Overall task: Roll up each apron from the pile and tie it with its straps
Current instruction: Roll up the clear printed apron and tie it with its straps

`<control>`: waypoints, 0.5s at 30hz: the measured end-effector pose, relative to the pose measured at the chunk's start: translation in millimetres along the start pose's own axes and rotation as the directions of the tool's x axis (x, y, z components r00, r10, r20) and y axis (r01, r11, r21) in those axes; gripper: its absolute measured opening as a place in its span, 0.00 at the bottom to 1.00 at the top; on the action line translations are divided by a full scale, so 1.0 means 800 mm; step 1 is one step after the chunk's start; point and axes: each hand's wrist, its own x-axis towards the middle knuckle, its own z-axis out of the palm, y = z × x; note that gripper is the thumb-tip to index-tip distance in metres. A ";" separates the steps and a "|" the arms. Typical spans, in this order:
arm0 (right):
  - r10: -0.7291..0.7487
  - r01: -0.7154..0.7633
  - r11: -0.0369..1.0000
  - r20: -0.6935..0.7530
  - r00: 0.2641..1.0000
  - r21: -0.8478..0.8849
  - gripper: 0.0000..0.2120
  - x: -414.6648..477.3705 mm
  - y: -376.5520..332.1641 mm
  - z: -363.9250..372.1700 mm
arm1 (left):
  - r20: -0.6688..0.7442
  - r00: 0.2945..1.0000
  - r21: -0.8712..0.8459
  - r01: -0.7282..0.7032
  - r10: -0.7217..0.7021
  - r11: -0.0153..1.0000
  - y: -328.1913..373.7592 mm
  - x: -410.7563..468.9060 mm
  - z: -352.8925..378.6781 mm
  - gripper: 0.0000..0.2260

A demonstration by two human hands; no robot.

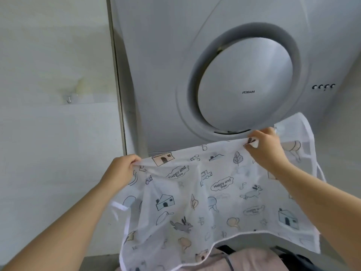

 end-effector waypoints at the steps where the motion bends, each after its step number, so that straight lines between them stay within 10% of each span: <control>1: -0.014 0.015 0.998 0.014 1.000 -0.066 0.06 0.002 -0.002 0.002 | 0.003 0.999 -0.016 -0.037 0.037 0.999 0.005 -0.001 0.002 0.19; 4: 0.056 -0.059 0.995 -0.034 0.998 -0.081 0.10 0.013 -0.007 0.000 | -0.074 0.995 -0.020 -0.070 0.069 0.997 0.003 -0.005 0.013 0.15; 9: 0.171 -0.125 0.941 -0.124 0.977 0.315 0.12 0.019 -0.037 0.006 | -0.209 0.946 0.144 0.279 -0.247 0.949 -0.006 -0.012 0.039 0.14; 15: 0.219 -0.103 0.896 -0.228 0.949 0.433 0.06 0.016 -0.064 -0.008 | 0.004 0.685 -0.279 0.700 -0.728 0.657 -0.010 -0.022 0.062 0.35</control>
